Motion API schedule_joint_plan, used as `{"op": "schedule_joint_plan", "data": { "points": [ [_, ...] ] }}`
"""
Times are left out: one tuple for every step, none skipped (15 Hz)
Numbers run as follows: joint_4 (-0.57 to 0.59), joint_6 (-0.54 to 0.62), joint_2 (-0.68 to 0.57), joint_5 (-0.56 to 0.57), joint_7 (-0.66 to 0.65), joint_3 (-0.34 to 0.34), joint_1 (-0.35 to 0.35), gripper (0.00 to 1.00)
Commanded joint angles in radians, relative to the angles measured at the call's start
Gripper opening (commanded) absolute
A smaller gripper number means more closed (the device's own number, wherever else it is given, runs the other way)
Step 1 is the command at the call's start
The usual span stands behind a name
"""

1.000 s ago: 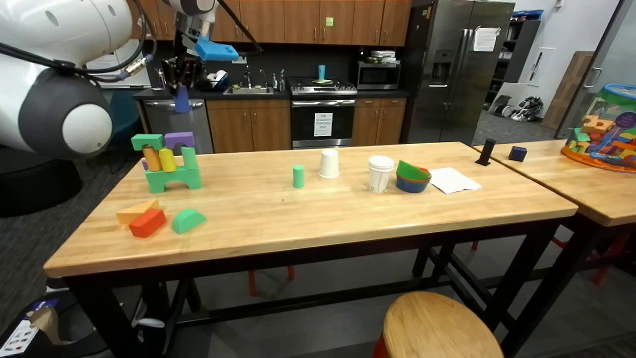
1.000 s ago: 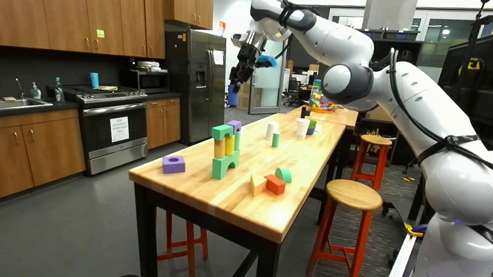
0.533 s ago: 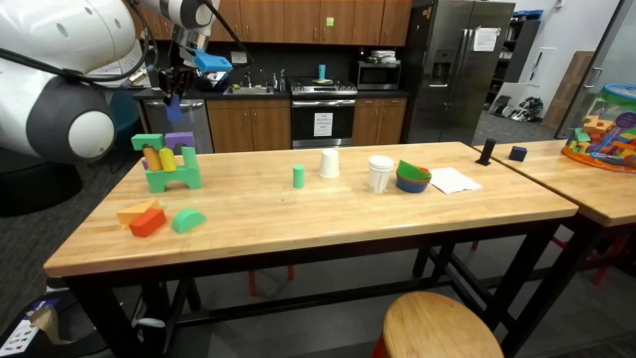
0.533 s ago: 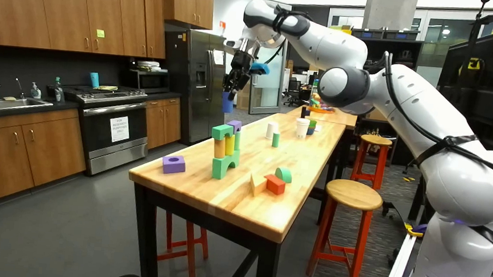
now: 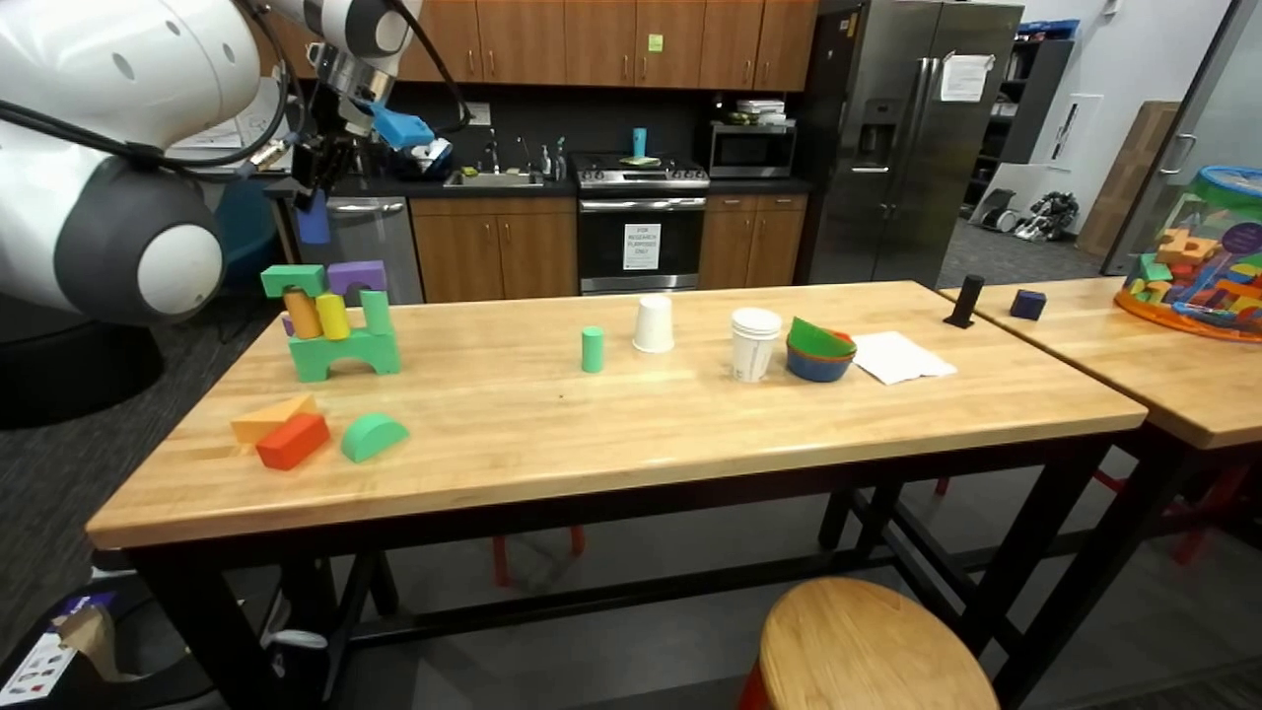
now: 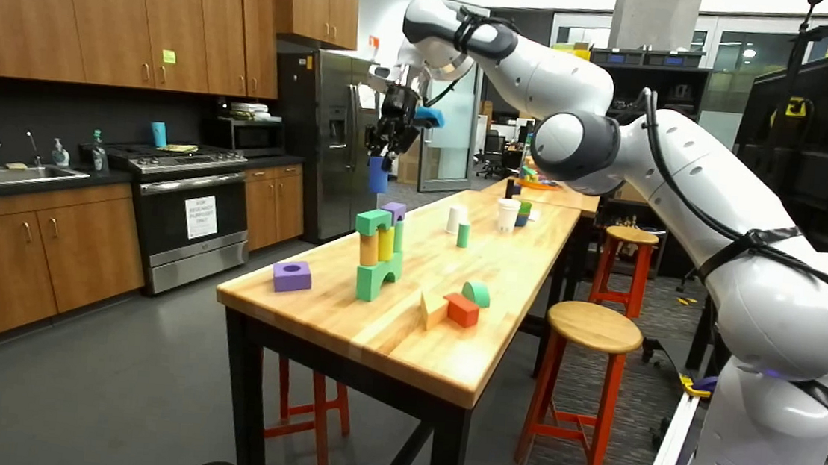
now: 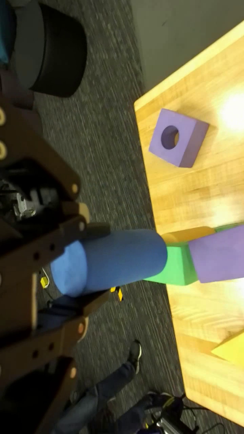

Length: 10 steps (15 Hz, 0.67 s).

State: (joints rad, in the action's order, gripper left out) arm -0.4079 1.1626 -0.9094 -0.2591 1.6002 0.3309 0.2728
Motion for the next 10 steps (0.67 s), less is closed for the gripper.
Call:
{"op": "schedule_joint_plan", "data": {
  "points": [
    [-0.021,-0.059,0.019,-0.008,0.077,0.035,-0.018,0.16],
    [-0.022,-0.07,0.017,-0.004,0.092,0.042,-0.025,0.16],
    [-0.025,-0.083,0.018,-0.006,0.101,0.053,-0.03,0.16],
    [-0.026,-0.095,0.018,-0.003,0.114,0.058,-0.035,0.16],
    [-0.029,-0.105,0.017,-0.001,0.119,0.063,-0.04,0.16],
    [-0.031,-0.111,0.018,0.005,0.113,0.062,-0.046,0.16],
    [-0.012,-0.09,0.0,0.0,0.086,0.058,-0.045,0.41],
    [-0.013,-0.094,0.0,0.0,0.087,0.058,-0.05,0.41],
    [-0.014,-0.097,0.0,0.0,0.088,0.058,-0.053,0.41],
    [-0.015,-0.098,0.0,0.0,0.089,0.058,-0.053,0.41]
  ]
}}
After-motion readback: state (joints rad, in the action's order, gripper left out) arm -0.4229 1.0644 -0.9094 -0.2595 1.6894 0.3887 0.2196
